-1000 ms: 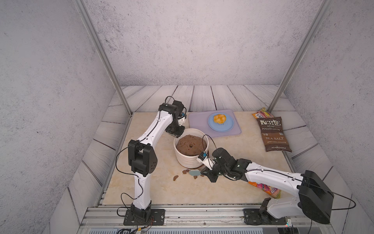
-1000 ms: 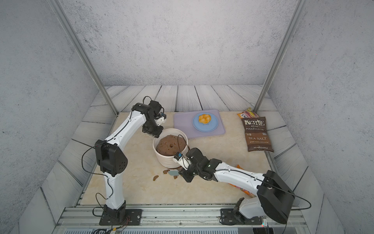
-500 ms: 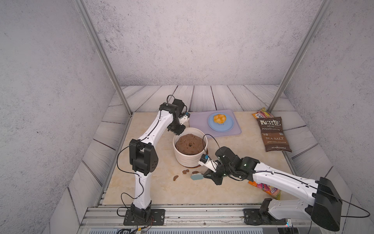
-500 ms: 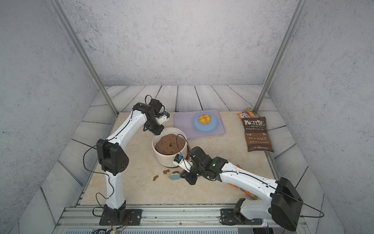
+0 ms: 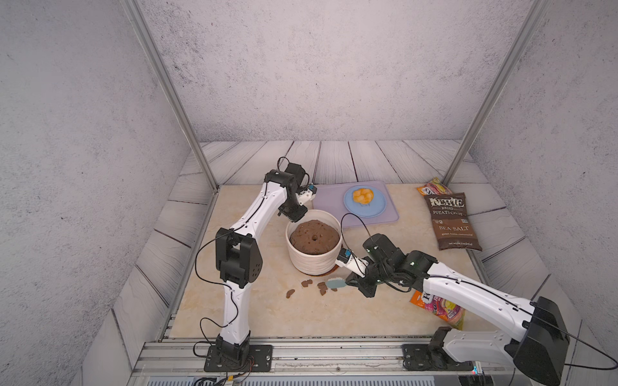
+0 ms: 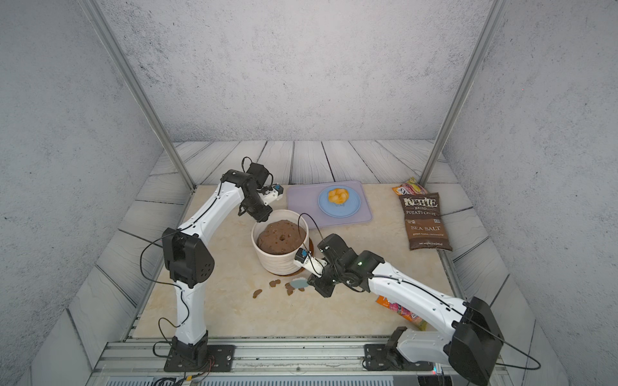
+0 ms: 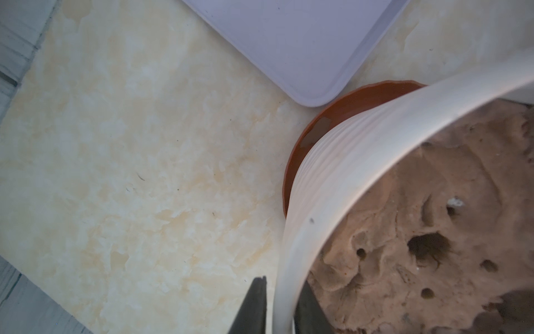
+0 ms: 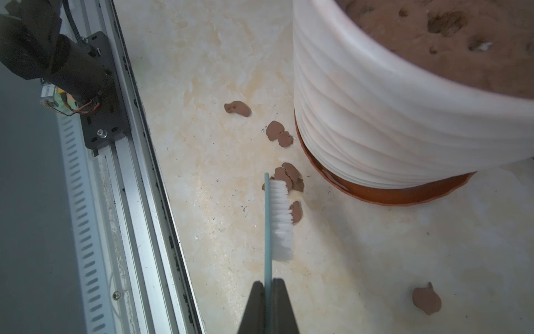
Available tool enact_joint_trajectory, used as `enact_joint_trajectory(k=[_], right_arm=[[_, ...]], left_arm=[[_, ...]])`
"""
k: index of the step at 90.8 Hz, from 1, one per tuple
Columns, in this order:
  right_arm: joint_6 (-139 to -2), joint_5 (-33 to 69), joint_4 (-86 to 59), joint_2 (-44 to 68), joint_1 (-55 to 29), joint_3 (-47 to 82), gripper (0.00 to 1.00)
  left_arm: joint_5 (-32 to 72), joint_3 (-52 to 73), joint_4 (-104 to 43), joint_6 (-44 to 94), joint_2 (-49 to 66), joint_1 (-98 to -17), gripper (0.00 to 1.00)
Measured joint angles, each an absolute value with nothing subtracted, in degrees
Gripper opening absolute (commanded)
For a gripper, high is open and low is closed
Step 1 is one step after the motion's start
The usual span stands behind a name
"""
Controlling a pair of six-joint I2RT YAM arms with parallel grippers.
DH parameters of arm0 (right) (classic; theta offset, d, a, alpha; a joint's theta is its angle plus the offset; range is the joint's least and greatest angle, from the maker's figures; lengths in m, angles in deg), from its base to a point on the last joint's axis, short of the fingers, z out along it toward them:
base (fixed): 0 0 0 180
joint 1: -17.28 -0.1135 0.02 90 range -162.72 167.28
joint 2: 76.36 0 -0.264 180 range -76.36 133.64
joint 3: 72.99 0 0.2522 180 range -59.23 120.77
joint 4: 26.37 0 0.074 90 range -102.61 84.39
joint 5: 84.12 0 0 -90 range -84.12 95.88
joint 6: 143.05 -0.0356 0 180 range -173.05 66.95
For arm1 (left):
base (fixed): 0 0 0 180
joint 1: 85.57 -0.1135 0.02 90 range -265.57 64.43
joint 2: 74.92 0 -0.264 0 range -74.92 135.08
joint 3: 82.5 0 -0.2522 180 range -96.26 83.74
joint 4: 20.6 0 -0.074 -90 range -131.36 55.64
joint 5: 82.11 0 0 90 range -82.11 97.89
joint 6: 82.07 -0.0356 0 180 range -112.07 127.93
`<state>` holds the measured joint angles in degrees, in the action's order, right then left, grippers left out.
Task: Scrub the dried mud off the ceramic pot
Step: Place the brush at the center of the board.
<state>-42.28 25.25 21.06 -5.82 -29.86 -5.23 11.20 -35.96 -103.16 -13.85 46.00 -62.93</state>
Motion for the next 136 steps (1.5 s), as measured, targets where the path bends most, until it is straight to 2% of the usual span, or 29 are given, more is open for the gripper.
enact_joint_trajectory(k=[41,60,83,100,104,107,109,120,136], right_arm=[[-40.36,28.49,25.28,-6.23,-27.25,-3.79,0.00],[-42.66,30.52,22.55,-8.92,-23.74,-5.36,0.00],[-47.62,33.36,17.37,-10.72,-19.19,-9.73,0.00],[-53.61,31.90,14.25,-14.13,-15.39,-14.21,0.00],[-55.86,30.13,12.93,-15.50,-14.75,-15.72,0.00],[-57.96,28.36,11.58,-16.68,-14.40,-17.17,0.00],[-59.60,27.13,10.73,-17.38,-14.23,-18.08,0.00],[-68.45,20.16,6.09,-19.20,-13.88,-22.80,0.00],[-80.27,8.68,-0.64,-18.39,-13.81,-26.80,0.00]], left_arm=[[10.50,-35.50,-99.64,-10.16,46.51,-63.06,0.57],[11.73,-35.69,-98.33,-3.12,43.49,-63.41,0.64],[10.55,-33.92,-96.56,6.95,36.10,-65.31,0.68],[8.88,-20.09,-89.69,13.60,24.52,-68.24,0.72],[8.84,-15.00,-86.90,15.28,21.20,-69.38,0.79],[8.69,-10.45,-84.32,16.64,18.35,-70.28,0.94],[8.56,-7.74,-82.70,17.42,16.72,-70.74,1.00],[8.49,6.42,-74.31,22.01,8.78,-73.27,0.98],[8.58,16.89,-65.54,25.93,5.42,-73.82,0.98]])
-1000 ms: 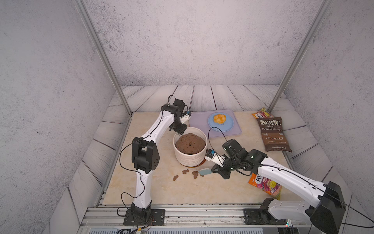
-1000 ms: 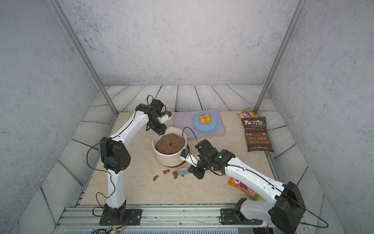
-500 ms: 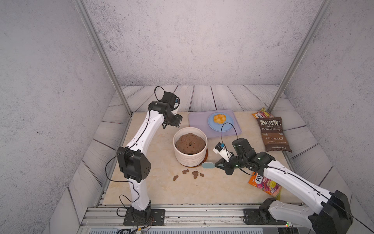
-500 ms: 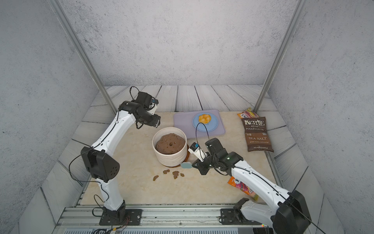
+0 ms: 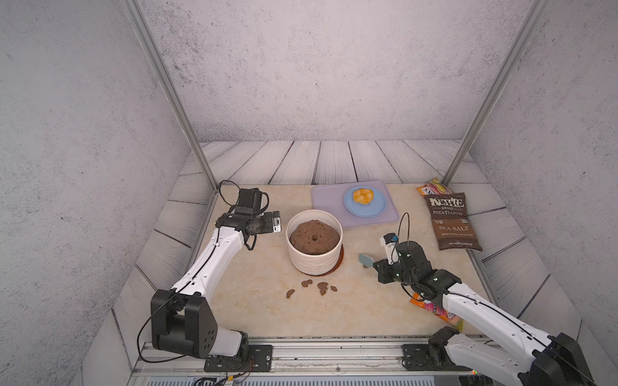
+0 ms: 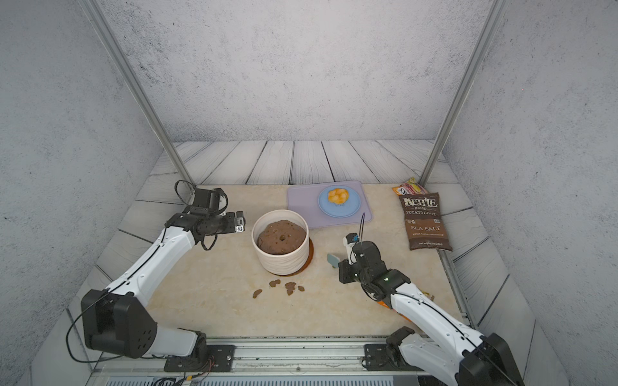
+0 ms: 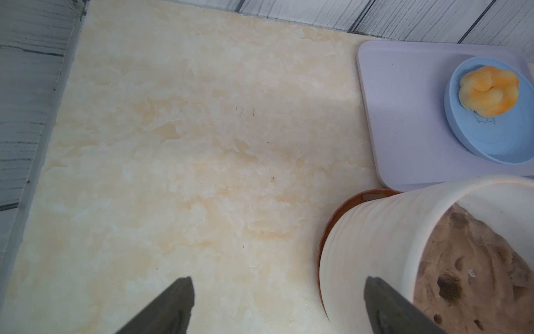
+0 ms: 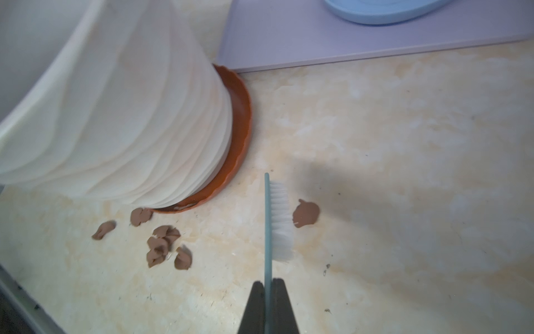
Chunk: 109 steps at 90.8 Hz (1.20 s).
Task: Scrub the dried mud off the ceramic pot
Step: Place the brush at the center of the board.
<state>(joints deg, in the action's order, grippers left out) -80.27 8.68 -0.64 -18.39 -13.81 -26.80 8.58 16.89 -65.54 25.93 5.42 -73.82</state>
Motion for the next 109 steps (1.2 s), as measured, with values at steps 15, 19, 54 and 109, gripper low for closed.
enact_joint_trajectory(k=[15,19,54,109], right_arm=[[-91.05,2.65,-12.51,-13.75,-13.77,-29.03,0.02],[-93.58,2.32,-15.02,-11.57,-13.70,-29.14,0.03],[-107.16,3.24,-31.39,2.31,-13.66,-28.29,0.13],[-114.30,6.04,-38.58,10.79,-14.80,-27.94,0.18]], left_arm=[[8.60,26.03,-58.63,28.18,1.74,-73.84,0.98],[8.60,27.82,-57.06,28.57,1.09,-73.84,0.98],[10.48,37.57,-48.69,29.86,0.19,-73.93,0.98],[12.88,39.76,-45.87,30.23,0.32,-73.95,0.98]])
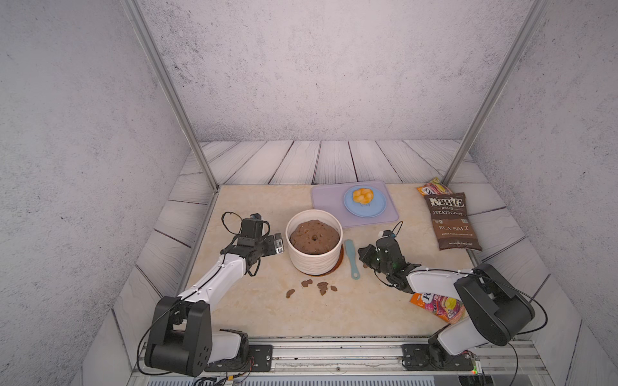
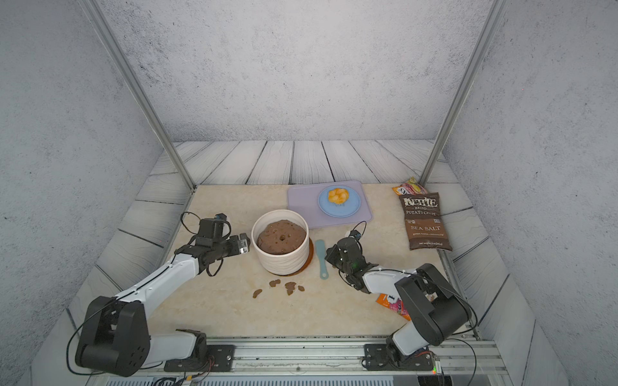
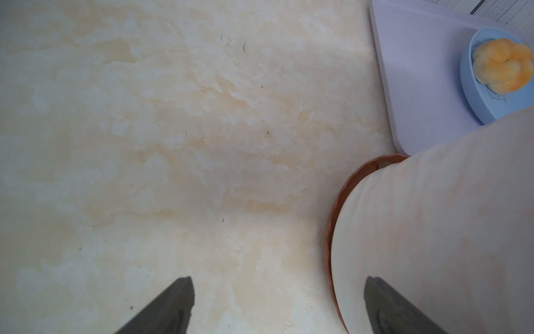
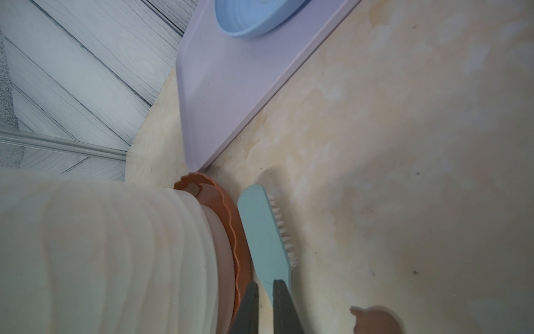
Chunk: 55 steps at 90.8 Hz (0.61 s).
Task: Scrub the dried mud off the ceramic pot
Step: Place the brush at the center of the board, then reset both arms
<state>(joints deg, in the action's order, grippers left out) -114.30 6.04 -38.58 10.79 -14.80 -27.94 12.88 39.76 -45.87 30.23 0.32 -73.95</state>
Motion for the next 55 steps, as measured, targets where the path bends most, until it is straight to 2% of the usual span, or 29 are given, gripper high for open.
enact_joint_trajectory(k=[22,34,40,55], right_arm=[[-108.90,5.36,-30.71,8.41,-14.66,-26.67,0.40],[-99.99,2.41,-21.45,2.79,-13.09,-22.56,0.62],[-94.11,0.71,-17.53,-0.16,-11.17,-20.03,0.70],[-79.64,-1.83,-12.07,-4.64,-2.10,-15.88,0.79]], left_arm=[[12.16,39.76,-46.15,29.77,0.50,-75.22,0.98],[11.31,39.76,-46.15,28.72,0.50,-76.86,0.98],[10.55,39.76,-46.02,28.00,0.50,-77.34,0.98],[7.77,39.76,-44.06,25.75,0.69,-77.99,0.98]])
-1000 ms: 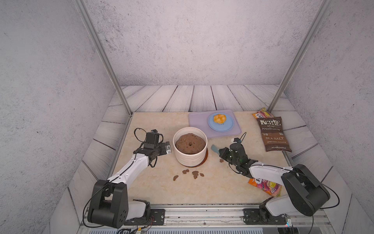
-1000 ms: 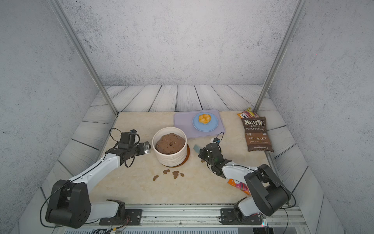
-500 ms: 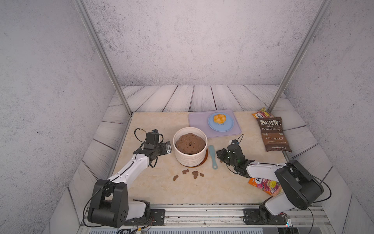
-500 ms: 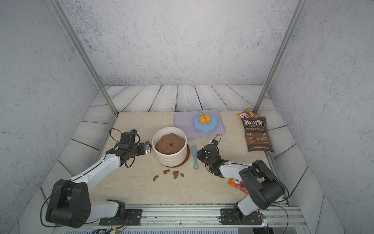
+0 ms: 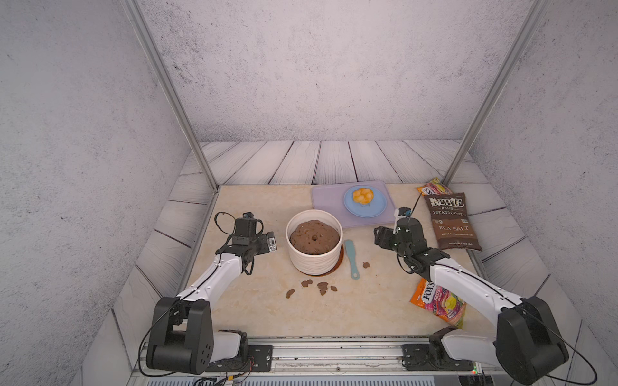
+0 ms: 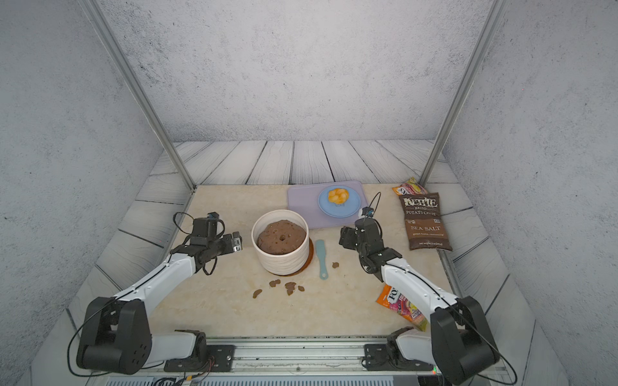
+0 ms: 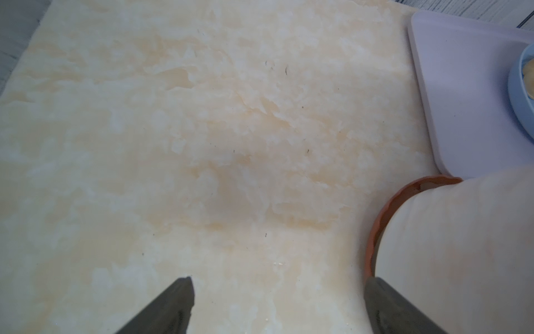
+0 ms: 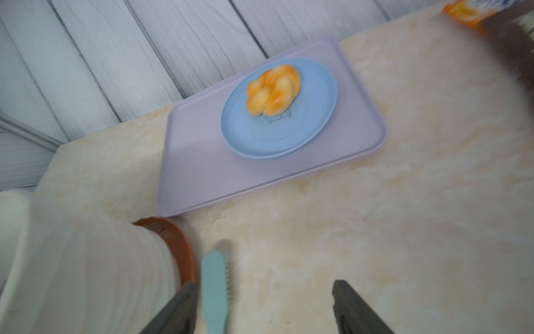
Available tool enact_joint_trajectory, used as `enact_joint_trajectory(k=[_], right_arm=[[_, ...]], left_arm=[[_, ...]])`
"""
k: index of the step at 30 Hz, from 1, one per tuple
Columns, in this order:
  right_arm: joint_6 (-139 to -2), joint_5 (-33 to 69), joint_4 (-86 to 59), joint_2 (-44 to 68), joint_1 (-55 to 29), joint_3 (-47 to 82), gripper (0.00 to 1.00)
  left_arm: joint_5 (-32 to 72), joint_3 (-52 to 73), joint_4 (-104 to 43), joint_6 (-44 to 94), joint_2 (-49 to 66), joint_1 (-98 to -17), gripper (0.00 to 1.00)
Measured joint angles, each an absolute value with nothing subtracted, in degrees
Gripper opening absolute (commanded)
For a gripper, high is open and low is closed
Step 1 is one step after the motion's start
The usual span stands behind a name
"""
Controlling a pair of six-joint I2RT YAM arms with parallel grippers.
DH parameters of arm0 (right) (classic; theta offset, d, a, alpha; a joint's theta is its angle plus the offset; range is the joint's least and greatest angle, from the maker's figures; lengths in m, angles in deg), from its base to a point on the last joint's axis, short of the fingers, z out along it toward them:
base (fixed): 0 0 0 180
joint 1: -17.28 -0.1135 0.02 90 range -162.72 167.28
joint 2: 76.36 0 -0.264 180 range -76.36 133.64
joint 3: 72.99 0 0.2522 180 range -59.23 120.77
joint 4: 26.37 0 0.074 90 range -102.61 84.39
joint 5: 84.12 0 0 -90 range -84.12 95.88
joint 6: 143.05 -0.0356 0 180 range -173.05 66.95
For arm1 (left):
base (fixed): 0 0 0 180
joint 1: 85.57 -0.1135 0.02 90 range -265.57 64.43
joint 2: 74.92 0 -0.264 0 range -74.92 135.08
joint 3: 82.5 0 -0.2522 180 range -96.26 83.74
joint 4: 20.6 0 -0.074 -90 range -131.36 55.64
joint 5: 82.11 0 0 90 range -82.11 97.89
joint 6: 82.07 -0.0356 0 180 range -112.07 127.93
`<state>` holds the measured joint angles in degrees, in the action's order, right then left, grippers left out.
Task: Scrub the dried mud off the ceramic pot
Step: Reset both arms
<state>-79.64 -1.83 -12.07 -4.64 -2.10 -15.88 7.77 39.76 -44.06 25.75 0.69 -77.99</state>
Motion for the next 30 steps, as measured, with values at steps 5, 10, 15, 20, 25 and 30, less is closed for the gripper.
enact_joint_trajectory(k=[5,10,15,20,25,30], right_arm=[[-66.87,-4.47,-11.15,-4.86,6.45,-16.05,0.83],[-58.77,-8.63,-18.82,-4.49,9.01,-21.82,0.94],[-56.16,-10.33,-29.82,1.07,11.06,-28.47,0.99],[-55.57,-10.75,-41.93,8.69,11.50,-30.48,0.99],[-55.66,-10.18,-50.39,10.55,12.53,-33.49,0.99],[-55.84,-9.72,-54.25,11.27,13.03,-33.69,0.99]], left_arm=[[3.00,39.52,-39.31,21.69,3.14,-78.58,0.98],[-0.54,39.73,-32.95,17.49,5.79,-78.89,0.98],[-2.87,41.51,-25.67,13.25,6.88,-79.08,0.98],[-3.99,46.88,-17.46,8.88,6.92,-79.13,0.98],[-4.71,46.84,-14.61,7.59,8.37,-79.41,0.98],[-4.97,46.47,-13.98,7.22,9.81,-79.46,0.98]])
